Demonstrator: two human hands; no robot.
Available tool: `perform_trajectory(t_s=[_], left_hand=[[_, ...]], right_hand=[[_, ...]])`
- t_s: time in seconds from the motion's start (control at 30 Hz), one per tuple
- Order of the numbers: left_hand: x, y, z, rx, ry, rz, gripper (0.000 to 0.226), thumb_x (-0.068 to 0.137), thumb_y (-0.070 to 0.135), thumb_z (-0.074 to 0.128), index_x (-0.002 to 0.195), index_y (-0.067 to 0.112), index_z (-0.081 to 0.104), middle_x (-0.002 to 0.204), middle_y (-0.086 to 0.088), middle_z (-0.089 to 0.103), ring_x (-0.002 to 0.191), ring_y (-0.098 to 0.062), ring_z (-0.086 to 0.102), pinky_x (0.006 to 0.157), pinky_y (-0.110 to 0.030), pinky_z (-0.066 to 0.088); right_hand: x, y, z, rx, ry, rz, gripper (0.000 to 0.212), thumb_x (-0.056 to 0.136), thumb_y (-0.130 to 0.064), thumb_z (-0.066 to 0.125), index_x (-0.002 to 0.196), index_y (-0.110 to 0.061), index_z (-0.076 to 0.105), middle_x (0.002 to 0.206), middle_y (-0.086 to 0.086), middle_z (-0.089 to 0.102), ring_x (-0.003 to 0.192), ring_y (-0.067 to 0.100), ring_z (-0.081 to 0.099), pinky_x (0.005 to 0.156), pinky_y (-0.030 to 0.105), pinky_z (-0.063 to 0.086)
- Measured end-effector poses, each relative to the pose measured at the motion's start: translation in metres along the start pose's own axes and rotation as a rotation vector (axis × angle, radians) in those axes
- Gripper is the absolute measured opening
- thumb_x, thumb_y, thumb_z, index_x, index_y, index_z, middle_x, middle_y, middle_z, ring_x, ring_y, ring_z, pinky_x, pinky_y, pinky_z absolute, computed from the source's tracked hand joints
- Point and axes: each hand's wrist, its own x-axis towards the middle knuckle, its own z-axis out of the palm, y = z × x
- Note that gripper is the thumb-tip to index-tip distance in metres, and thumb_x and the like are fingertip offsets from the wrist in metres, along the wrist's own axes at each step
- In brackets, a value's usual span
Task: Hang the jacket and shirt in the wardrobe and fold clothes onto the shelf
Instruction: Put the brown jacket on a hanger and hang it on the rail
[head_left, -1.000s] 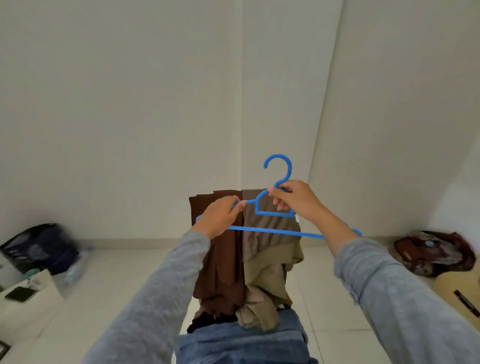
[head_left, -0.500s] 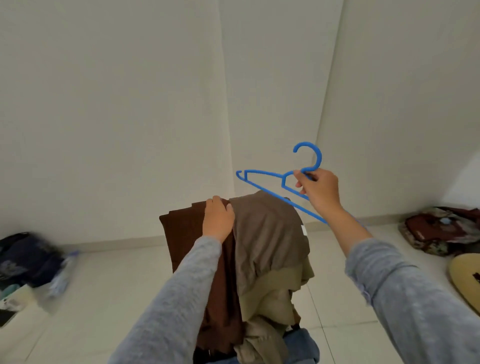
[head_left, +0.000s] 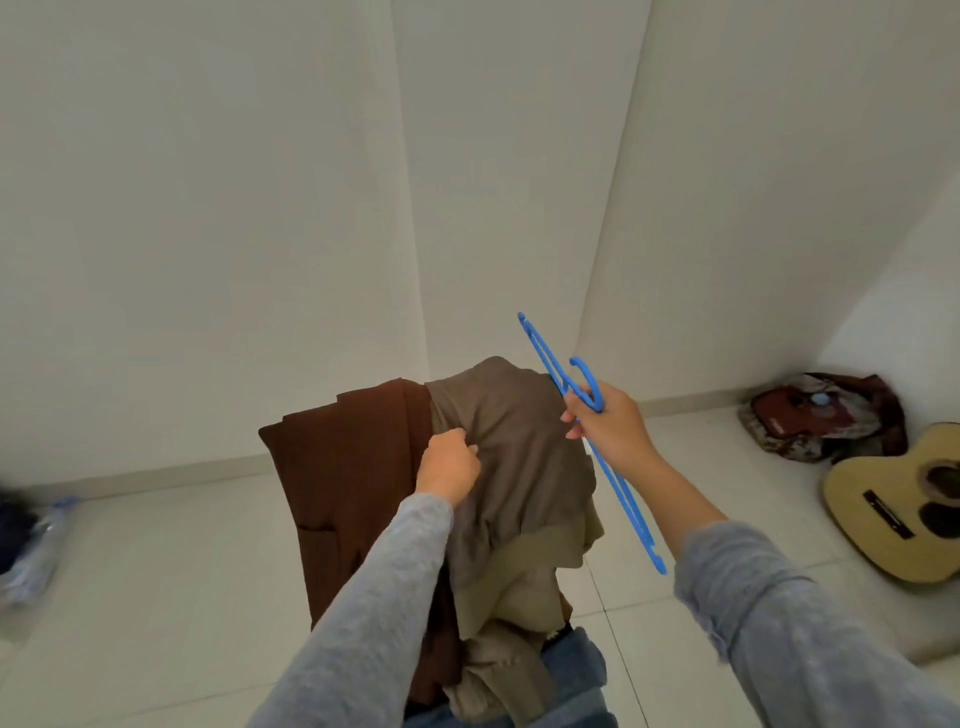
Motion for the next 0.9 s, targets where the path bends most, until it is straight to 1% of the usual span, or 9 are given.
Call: perform_trajectory(t_s=[0.1,0.33,0.4,0.47,0.57,0.63,0.73,0.83,0.9], left_hand=[[-0.013,-0.011,-0.002,0.09,-0.151,0.08,0.018,0.096,0.02,0.047,0.083,0.009,0.049,0.105,-0.017,0.059,0.093,-0.031,0.057,0.078,-0.032,0.044],[-0.067,-0.057,0.031,0.347,-0.457,0.139,0.023,0.096,0.02,0.047,0.106,0.002,0.055,0.115,-0.017,0.055,0.103,-0.034,0.056,0.082,-0.035,0.045],[-0.076,-0.075,0.04,0.36,-0.514,0.11,0.022,0.096,0.021,0.048,0.107,0.003,0.055,0.115,-0.016,0.055,0.101,-0.031,0.057,0.077,-0.033,0.044],[-0.081,-0.09,0.047,0.341,-0.546,0.08,0.023,0.094,0.02,0.05,0.108,0.003,0.056,0.114,-0.015,0.057,0.101,-0.03,0.058,0.076,-0.031,0.044],[-0.086,-0.105,0.054,0.31,-0.574,0.065,0.025,0.092,0.02,0.053,0.108,0.001,0.057,0.115,-0.016,0.058,0.103,-0.03,0.059,0.08,-0.032,0.046],[-0.088,-0.11,0.059,0.281,-0.583,0.072,0.021,0.091,0.018,0.054,0.103,0.002,0.06,0.108,-0.016,0.06,0.102,-0.031,0.06,0.08,-0.031,0.047],[-0.077,-0.113,0.059,0.094,-0.471,0.116,0.009,0.086,0.009,0.056,0.092,0.004,0.063,0.093,-0.012,0.056,0.1,-0.031,0.06,0.083,-0.029,0.048],[-0.058,-0.098,0.037,-0.161,-0.085,0.165,0.017,0.086,0.011,0.06,0.102,0.007,0.059,0.1,-0.002,0.047,0.1,-0.019,0.053,0.083,-0.016,0.036],[-0.046,-0.077,0.018,-0.288,0.116,0.177,0.024,0.088,0.015,0.06,0.11,0.008,0.053,0.104,0.001,0.045,0.101,-0.013,0.049,0.086,-0.015,0.034]], right_hand=[[-0.006,-0.001,0.012,0.01,0.037,0.029,0.014,0.095,-0.016,0.05,0.083,-0.015,0.057,0.076,0.003,0.064,0.054,0.015,0.059,0.073,0.032,0.053],[-0.014,0.01,0.045,-0.016,0.153,0.145,0.012,0.096,-0.018,0.049,0.095,-0.007,0.052,0.096,0.008,0.061,0.053,0.011,0.059,0.043,0.007,0.036],[-0.018,0.019,0.059,-0.012,0.151,0.18,0.015,0.095,-0.015,0.051,0.104,-0.004,0.053,0.107,0.012,0.058,0.062,0.021,0.063,0.04,0.005,0.035],[-0.022,0.032,0.074,0.024,0.133,0.215,0.017,0.094,-0.015,0.053,0.107,-0.004,0.053,0.113,0.016,0.057,0.062,0.02,0.064,0.041,0.005,0.037],[-0.028,0.046,0.095,0.095,0.128,0.311,0.018,0.092,-0.022,0.056,0.102,-0.007,0.055,0.098,0.008,0.062,0.047,0.003,0.059,0.054,0.009,0.043],[-0.032,0.053,0.108,0.189,0.125,0.393,0.019,0.091,-0.025,0.059,0.096,-0.006,0.056,0.08,0.004,0.06,0.043,0.002,0.055,0.06,0.019,0.044],[-0.035,0.053,0.119,0.36,0.113,0.475,0.017,0.091,-0.019,0.06,0.08,-0.01,0.05,0.06,0.003,0.049,0.037,0.004,0.048,0.046,0.017,0.04],[-0.037,0.047,0.115,0.432,0.11,0.523,0.021,0.091,-0.011,0.057,0.074,-0.011,0.045,0.055,0.005,0.044,0.042,0.01,0.042,0.046,0.02,0.038],[-0.039,0.045,0.105,0.479,0.113,0.542,0.018,0.089,-0.011,0.059,0.074,-0.01,0.049,0.052,0.003,0.044,0.042,0.011,0.04,0.046,0.022,0.037]])
